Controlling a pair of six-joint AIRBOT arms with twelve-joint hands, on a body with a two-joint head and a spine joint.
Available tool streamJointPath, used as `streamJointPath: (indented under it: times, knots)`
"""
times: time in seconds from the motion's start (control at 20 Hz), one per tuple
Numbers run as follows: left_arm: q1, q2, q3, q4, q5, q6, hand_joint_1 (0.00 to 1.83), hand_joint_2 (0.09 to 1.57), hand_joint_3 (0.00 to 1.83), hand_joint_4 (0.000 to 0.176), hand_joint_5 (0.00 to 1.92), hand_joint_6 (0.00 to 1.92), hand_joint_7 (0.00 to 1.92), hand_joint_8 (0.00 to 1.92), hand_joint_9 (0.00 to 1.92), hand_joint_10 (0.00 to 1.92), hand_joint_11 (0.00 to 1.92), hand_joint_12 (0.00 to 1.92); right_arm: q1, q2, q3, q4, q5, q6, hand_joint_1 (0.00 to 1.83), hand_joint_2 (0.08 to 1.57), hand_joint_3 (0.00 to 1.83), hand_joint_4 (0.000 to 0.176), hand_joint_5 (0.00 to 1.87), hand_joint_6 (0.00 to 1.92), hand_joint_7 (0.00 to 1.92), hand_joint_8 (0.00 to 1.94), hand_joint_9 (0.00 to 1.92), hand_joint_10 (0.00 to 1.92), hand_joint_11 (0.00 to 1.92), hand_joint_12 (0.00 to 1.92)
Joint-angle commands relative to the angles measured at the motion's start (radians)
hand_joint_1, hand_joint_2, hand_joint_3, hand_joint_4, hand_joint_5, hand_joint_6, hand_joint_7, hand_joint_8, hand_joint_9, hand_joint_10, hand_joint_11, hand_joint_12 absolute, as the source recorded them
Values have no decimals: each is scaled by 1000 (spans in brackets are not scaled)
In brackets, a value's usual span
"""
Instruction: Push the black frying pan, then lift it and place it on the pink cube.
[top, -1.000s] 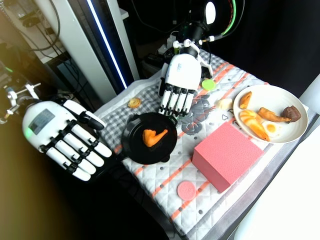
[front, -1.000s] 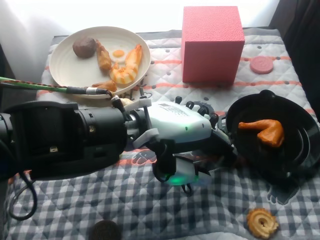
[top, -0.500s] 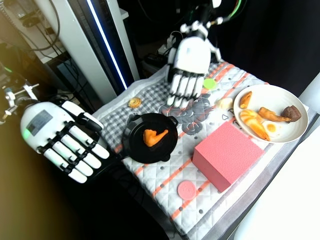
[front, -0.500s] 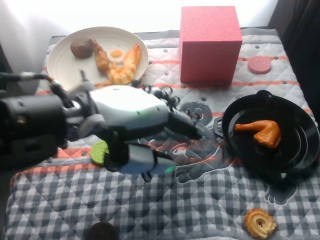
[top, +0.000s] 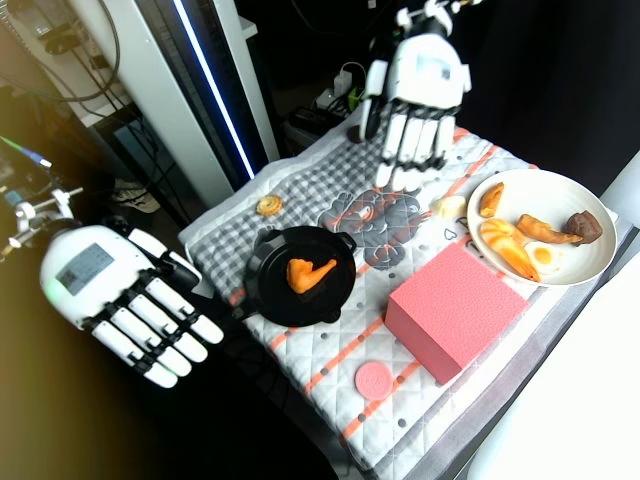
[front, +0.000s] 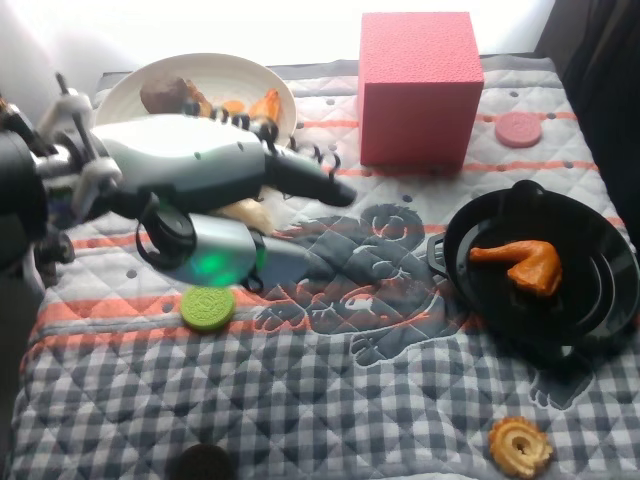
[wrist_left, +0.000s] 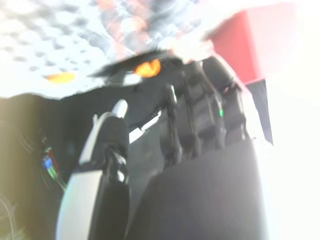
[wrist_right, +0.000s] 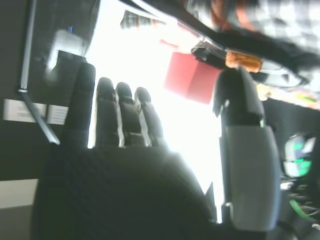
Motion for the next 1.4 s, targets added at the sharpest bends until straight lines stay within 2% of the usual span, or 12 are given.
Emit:
streamJointPath:
  times: [0.0, 0.3, 0.45, 0.6, 0.7, 0.75, 0.8, 0.85, 0.9, 1.0, 1.1, 1.35]
  knots:
    - [-16, 9, 3, -26, -99, -5, 490, 1338, 0, 17, 421, 21, 450, 29, 408, 76, 0, 1419, 15, 1, 14, 3, 81, -2, 734, 1096, 0, 0, 0, 0, 0, 0, 0, 0, 0, 1]
    - [-9, 40, 41, -58, -145, -117, 517, 1331, 0, 20, 453, 17, 458, 7, 468, 112, 0, 1508, 149, -68, 100, -1, -111, -86, 708, 1109, 5, 0, 0, 0, 0, 0, 0, 0, 0, 0]
    - [2, 64, 38, -93, -167, -117, 538, 1328, 0, 17, 453, 12, 454, 3, 491, 135, 0, 1558, 234, -133, 161, 0, -220, -138, 723, 1100, 0, 35, 0, 0, 0, 0, 0, 0, 0, 0]
    - [20, 72, 39, -128, -182, -117, 501, 1322, 0, 24, 455, 8, 462, 3, 459, 128, 0, 1509, 287, -184, 200, 28, -280, -204, 766, 1128, 10, 18, 0, 0, 0, 0, 0, 0, 1, 0]
    - [28, 73, 37, -130, -185, -117, 582, 1316, 0, 0, 467, 10, 478, 8, 436, 114, 0, 1506, 310, -212, 227, 29, -313, -213, 792, 1186, 0, 7, 231, 53, 219, 33, 176, 48, 0, 712]
    - [30, 73, 37, -131, -185, -117, 599, 1313, 0, 0, 477, 11, 499, 13, 464, 129, 0, 1544, 313, -220, 236, 34, -321, -213, 829, 1189, 0, 26, 310, 234, 350, 11, 244, 97, 0, 921]
    - [31, 73, 37, -134, -188, -117, 606, 1312, 0, 0, 480, 12, 500, 12, 473, 135, 0, 1552, 315, -228, 244, 40, -326, -213, 908, 1194, 0, 8, 289, 892, 594, 213, 317, 549, 0, 1248]
    - [34, 73, 37, -140, -193, -117, 636, 1308, 0, 0, 481, 11, 497, 9, 457, 131, 0, 1536, 317, -237, 252, 45, -331, -213, 1075, 1287, 21, 0, 440, 1484, 730, 1248, 662, 1443, 570, 1786]
    - [39, 74, 37, -145, -198, -118, 633, 1307, 0, 0, 485, 11, 496, 7, 464, 135, 0, 1536, 320, -247, 260, 51, -335, -213, 996, 1328, 28, 0, 542, 1626, 866, 1799, 1018, 1825, 1103, 1894]
    - [52, 76, 39, -162, -206, -118, 627, 1308, 0, 0, 484, 7, 505, 7, 479, 149, 0, 1498, 325, -268, 279, 67, -346, -213, 1336, 1243, 0, 0, 1093, 1909, 1373, 1935, 1523, 1917, 1597, 1920]
    - [67, 80, 41, -184, -218, -118, 632, 1305, 0, 0, 488, 8, 534, 17, 490, 155, 0, 1485, 325, -275, 281, 74, -339, -213, 1478, 1260, 0, 0, 1462, 1921, 1626, 1941, 1698, 1921, 1721, 1921]
    - [131, 96, 47, -273, -284, -118, 576, 1283, 0, 16, 480, 1, 525, 2, 474, 133, 0, 1440, 325, -248, 216, 74, -185, -212, 1495, 1289, 2, 0, 1350, 1921, 1575, 1941, 1655, 1921, 1648, 1921]
